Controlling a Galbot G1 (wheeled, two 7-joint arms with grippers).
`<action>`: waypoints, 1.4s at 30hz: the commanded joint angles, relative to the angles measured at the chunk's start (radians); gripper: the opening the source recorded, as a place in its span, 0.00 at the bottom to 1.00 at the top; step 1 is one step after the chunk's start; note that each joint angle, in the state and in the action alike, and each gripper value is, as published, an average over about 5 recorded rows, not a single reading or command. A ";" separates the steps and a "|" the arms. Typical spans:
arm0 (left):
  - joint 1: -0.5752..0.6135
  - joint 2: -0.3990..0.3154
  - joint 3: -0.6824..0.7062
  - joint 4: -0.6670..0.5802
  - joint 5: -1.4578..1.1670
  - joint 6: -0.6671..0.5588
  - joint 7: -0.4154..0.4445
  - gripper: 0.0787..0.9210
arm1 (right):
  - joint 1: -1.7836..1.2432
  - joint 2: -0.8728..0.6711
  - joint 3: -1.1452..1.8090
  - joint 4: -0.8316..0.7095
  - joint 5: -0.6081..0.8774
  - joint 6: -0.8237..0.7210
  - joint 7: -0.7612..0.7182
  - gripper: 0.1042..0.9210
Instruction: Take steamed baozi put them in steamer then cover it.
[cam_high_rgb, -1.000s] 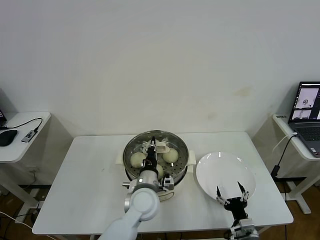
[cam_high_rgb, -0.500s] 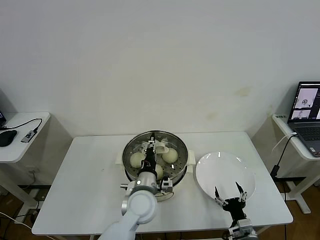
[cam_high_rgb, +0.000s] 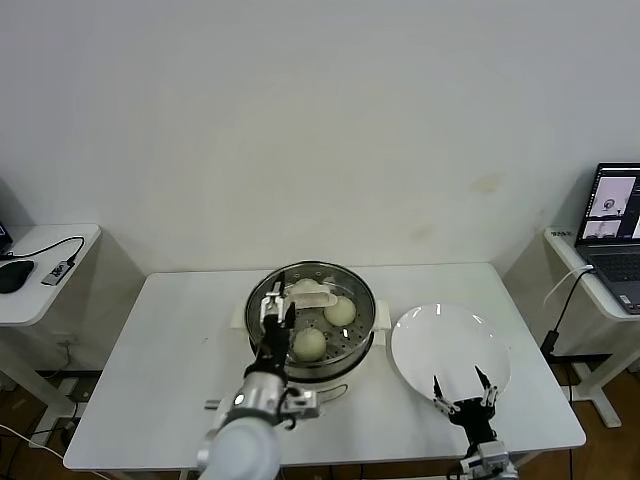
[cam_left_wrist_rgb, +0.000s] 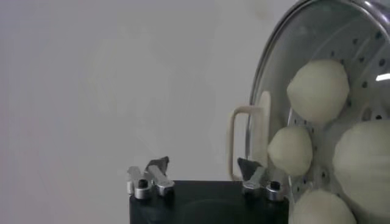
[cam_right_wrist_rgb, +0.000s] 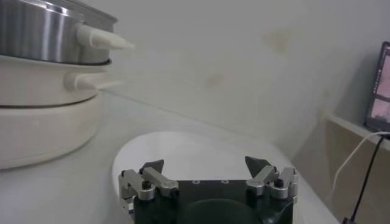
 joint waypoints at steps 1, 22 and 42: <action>0.423 0.048 -0.313 -0.211 -0.702 -0.197 -0.331 0.88 | -0.010 -0.020 -0.015 0.020 0.089 0.059 0.033 0.88; 0.701 -0.045 -0.532 0.036 -1.706 -0.615 -0.419 0.88 | -0.295 -0.209 -0.083 0.204 0.419 -0.010 -0.014 0.88; 0.699 -0.048 -0.518 0.054 -1.621 -0.631 -0.401 0.88 | -0.306 -0.202 -0.105 0.213 0.383 0.000 -0.006 0.88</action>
